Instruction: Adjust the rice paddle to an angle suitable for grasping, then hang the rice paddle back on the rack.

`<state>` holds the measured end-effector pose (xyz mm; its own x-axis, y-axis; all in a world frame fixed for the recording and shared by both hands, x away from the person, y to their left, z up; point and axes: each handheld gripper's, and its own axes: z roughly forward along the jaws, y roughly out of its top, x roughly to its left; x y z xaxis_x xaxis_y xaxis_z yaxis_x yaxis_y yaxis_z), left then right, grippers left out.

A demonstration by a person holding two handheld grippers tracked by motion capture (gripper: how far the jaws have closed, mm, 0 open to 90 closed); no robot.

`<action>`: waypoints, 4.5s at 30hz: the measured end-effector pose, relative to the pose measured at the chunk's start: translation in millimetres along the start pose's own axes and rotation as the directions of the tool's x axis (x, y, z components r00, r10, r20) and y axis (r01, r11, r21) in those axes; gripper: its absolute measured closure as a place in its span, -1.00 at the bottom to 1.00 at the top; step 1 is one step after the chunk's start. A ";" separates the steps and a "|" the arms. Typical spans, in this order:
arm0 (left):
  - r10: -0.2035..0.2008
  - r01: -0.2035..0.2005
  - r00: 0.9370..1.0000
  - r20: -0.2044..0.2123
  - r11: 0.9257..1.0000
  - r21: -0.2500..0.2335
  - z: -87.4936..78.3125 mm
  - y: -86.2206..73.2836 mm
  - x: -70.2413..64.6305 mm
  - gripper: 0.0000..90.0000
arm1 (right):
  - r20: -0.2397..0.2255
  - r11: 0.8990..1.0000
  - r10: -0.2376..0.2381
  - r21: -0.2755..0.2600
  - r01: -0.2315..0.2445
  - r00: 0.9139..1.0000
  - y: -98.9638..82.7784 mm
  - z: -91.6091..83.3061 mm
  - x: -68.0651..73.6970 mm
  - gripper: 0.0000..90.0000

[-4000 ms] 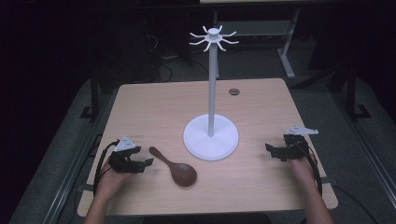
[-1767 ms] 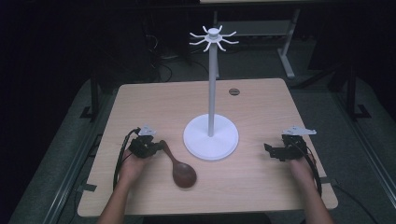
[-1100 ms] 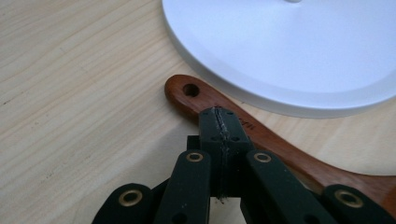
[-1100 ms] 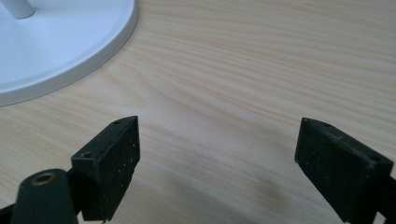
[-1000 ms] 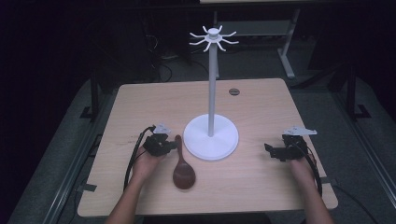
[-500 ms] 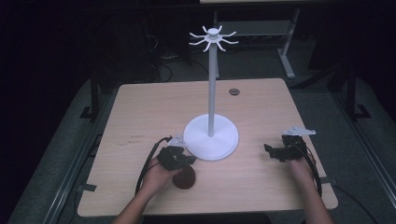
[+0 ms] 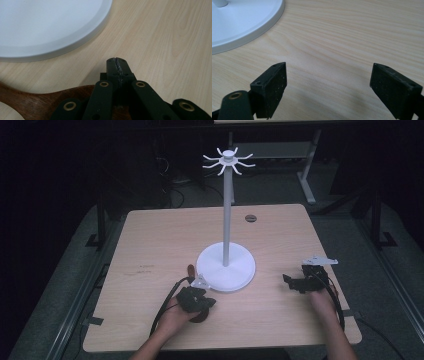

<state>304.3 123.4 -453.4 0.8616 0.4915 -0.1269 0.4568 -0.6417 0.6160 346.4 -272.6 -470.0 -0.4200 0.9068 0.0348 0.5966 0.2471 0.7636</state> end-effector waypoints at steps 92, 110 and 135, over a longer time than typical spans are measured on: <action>-0.138 0.160 0.970 -0.201 0.983 0.093 -99.7 -10.1 93.5 0.36 | 0.004 1.000 0.000 0.013 0.000 1.000 -1.6 1.7 0.0 -0.70; -0.101 0.161 0.971 -0.214 0.945 0.284 -51.2 16.5 112.2 0.25 | 0.005 1.000 0.002 0.007 -0.002 1.000 -2.7 0.0 -0.8 -0.70; -0.120 0.214 0.958 -0.259 0.903 0.372 -25.7 20.2 110.4 0.65 | 0.001 1.000 -0.007 0.008 0.007 1.000 -2.4 1.1 0.4 -0.70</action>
<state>403.0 179.8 -435.0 0.7135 0.7006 0.0051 0.6793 -0.6936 0.2397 345.5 -272.4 -472.6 -0.4236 0.9054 0.0291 0.5988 0.2558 0.7589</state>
